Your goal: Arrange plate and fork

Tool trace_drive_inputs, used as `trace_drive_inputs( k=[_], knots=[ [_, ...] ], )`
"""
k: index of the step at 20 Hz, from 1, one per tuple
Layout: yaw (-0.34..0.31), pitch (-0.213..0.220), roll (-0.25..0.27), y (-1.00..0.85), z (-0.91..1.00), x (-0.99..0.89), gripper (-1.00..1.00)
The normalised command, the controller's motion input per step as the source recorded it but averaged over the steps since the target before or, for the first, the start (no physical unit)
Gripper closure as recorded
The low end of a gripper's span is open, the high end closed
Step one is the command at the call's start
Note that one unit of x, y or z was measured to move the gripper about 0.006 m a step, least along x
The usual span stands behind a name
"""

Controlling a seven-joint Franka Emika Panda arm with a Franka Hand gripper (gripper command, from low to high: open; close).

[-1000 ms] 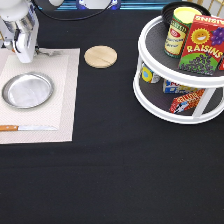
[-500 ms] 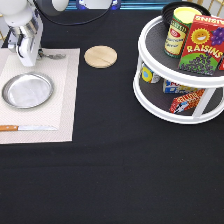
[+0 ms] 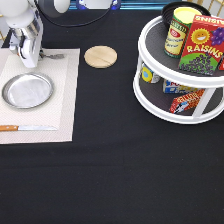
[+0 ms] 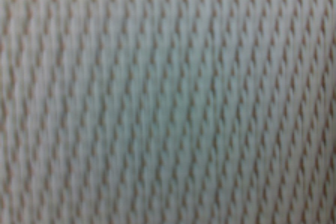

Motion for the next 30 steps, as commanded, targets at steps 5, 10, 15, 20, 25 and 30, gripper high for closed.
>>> trace_drive_inputs(
  k=[5, 10, 15, 20, 25, 30],
  knots=[
    [0.102, 0.034, 0.004, -0.3, 0.0, 0.2, 1.0],
    [0.135, 0.021, 0.0, -0.12, 0.06, 0.32, -1.0],
    [0.129, 0.0, -0.044, 0.0, 0.06, 0.05, -1.0],
    [0.081, 0.0, -0.073, 0.01, 0.32, 0.0, -1.0],
    [0.053, 0.025, -0.084, 0.11, 0.64, 0.0, -1.0],
    [0.052, 0.049, -0.059, 0.16, 0.87, 0.09, -1.0]
  ],
)
